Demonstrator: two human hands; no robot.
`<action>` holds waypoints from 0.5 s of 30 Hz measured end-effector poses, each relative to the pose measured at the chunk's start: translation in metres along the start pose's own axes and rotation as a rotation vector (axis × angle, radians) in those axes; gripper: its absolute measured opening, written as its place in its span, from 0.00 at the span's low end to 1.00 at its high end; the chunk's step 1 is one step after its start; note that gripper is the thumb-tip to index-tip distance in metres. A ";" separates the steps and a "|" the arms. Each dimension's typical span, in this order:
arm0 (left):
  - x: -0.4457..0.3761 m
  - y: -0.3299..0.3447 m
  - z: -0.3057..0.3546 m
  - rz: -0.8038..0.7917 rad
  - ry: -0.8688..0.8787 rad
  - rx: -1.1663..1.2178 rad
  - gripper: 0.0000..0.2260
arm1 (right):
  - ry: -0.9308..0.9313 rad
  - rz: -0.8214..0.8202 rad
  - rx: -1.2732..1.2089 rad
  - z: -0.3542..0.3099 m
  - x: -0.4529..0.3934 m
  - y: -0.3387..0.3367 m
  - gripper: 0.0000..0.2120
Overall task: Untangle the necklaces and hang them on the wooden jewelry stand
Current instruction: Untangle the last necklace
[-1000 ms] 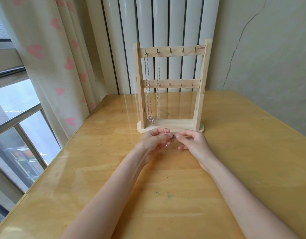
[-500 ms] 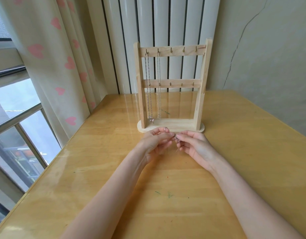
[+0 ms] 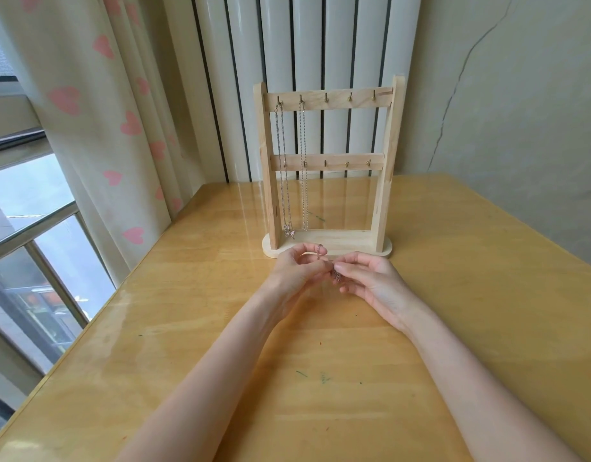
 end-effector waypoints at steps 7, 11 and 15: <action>0.000 0.003 -0.002 0.012 0.040 -0.236 0.09 | -0.039 0.102 0.103 0.000 0.000 0.001 0.04; -0.001 0.004 -0.006 0.029 0.073 -0.486 0.10 | -0.048 0.153 0.325 0.003 -0.001 0.004 0.06; -0.002 0.000 -0.006 -0.001 0.061 -0.549 0.10 | -0.059 0.109 0.466 0.006 -0.003 0.007 0.07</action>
Point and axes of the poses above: each hand's wrist, its own x-axis away from the middle knuckle, its own y-axis out of the palm, z = x × y, the point moved 2 cm from there along -x, towards the middle knuckle, and after that the axes turned 5 degrees about -x, right-handed, at the moved point
